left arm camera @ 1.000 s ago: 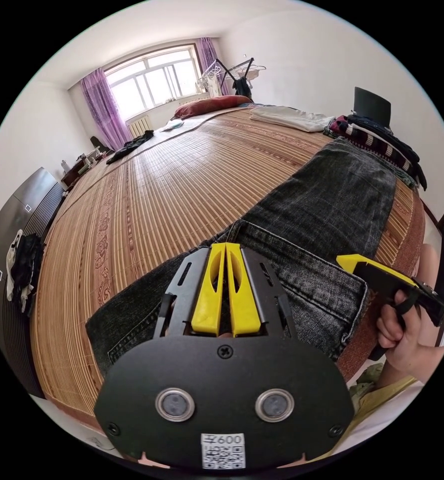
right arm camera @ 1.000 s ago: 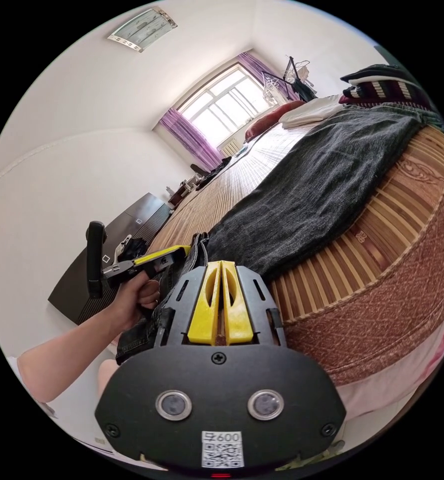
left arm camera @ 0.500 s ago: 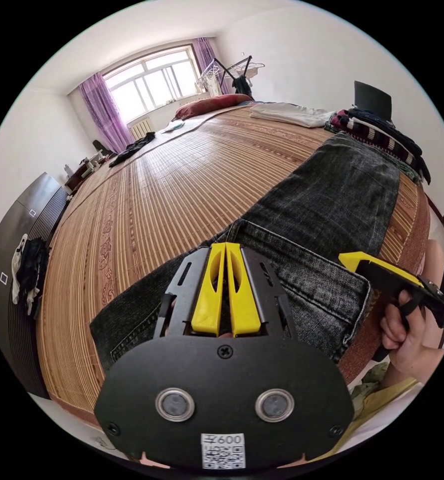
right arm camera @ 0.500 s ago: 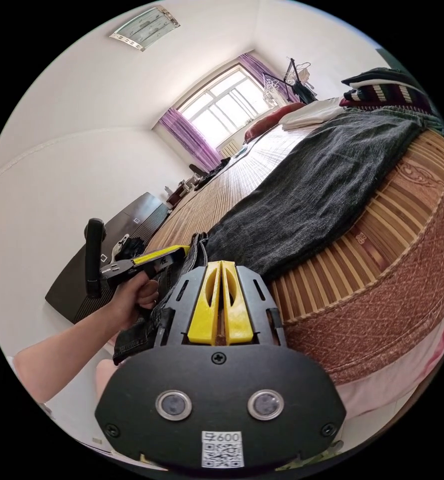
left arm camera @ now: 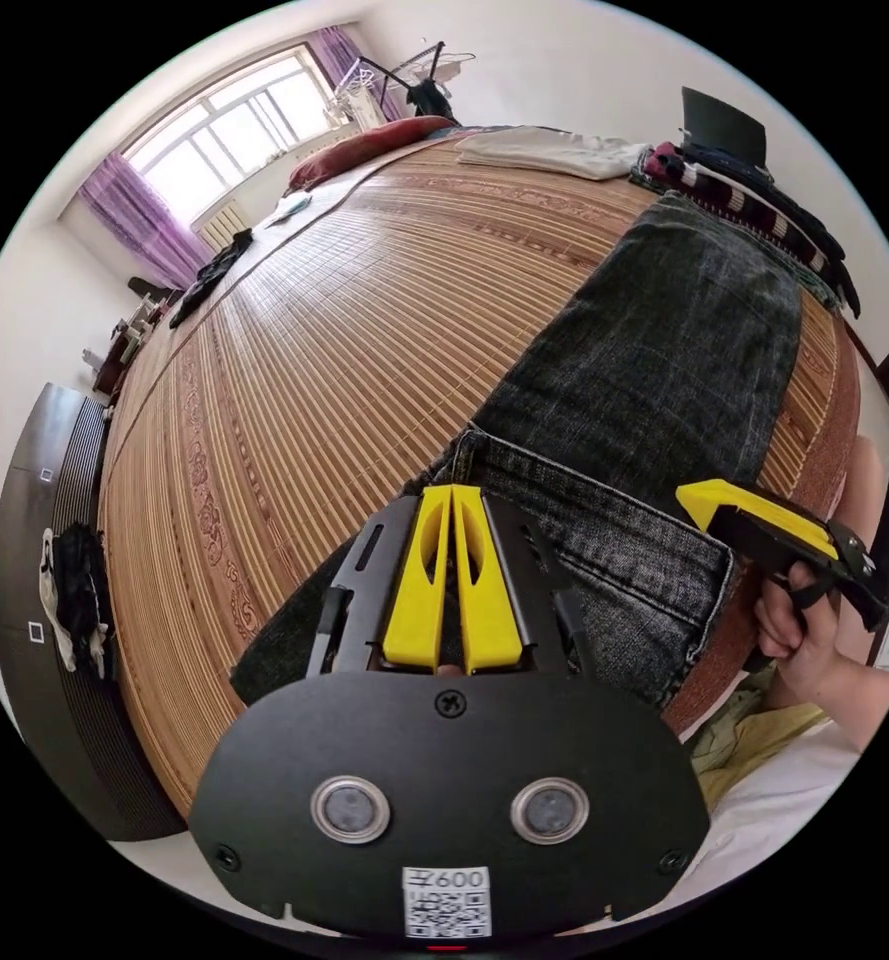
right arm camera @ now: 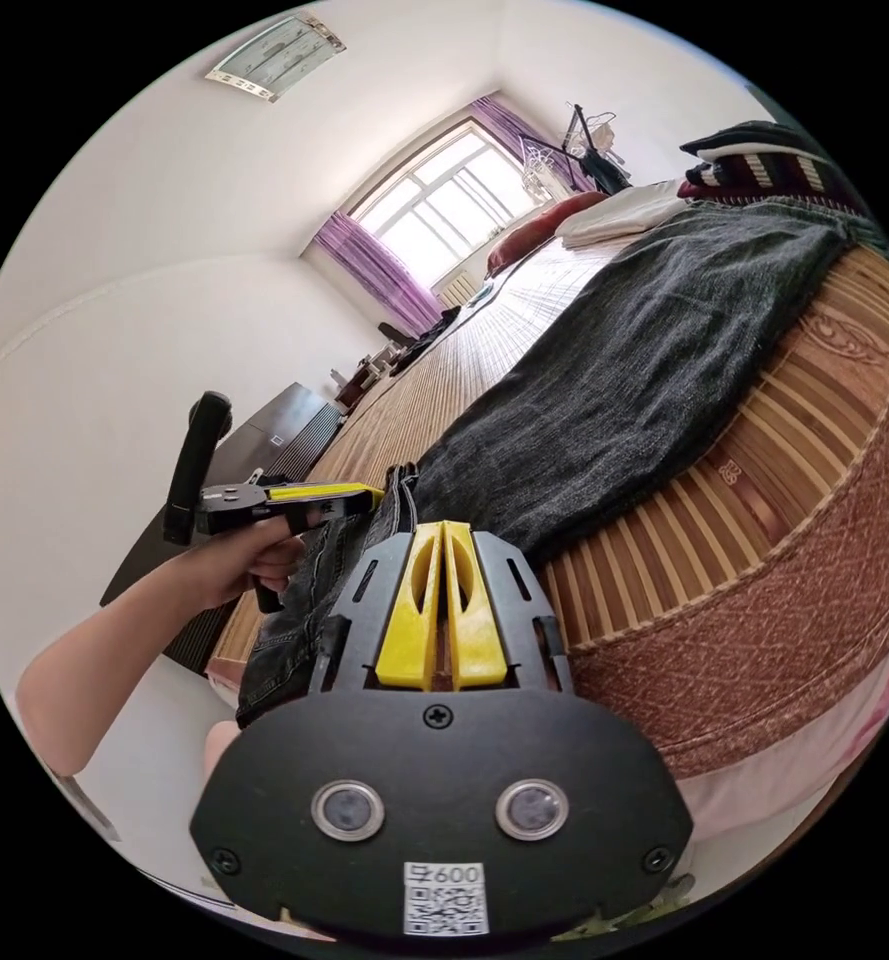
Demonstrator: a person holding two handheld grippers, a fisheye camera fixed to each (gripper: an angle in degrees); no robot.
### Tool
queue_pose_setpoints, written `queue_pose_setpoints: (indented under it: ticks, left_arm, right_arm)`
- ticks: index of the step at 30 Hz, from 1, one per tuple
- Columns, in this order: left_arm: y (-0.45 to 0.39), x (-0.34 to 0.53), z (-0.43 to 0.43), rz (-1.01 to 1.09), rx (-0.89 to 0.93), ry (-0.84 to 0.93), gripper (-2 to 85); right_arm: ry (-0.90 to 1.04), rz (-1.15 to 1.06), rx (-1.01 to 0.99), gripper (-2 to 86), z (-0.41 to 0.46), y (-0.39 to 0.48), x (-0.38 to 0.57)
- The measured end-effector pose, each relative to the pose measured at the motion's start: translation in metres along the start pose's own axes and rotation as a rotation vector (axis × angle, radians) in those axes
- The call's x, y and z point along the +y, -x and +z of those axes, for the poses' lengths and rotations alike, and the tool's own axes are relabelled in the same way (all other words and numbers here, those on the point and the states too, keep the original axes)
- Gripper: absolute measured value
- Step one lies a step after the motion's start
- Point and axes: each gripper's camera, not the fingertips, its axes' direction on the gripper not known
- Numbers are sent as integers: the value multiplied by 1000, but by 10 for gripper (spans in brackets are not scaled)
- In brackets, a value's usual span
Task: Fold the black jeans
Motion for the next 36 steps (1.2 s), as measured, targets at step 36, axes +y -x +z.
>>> queue_pose_setpoints:
  ticks: [36]
  left_arm:
    - [555, 395, -29, -1142, 653, -393, 0]
  right_arm:
    - [-17, -28, 11, -8, -23, -6, -7]
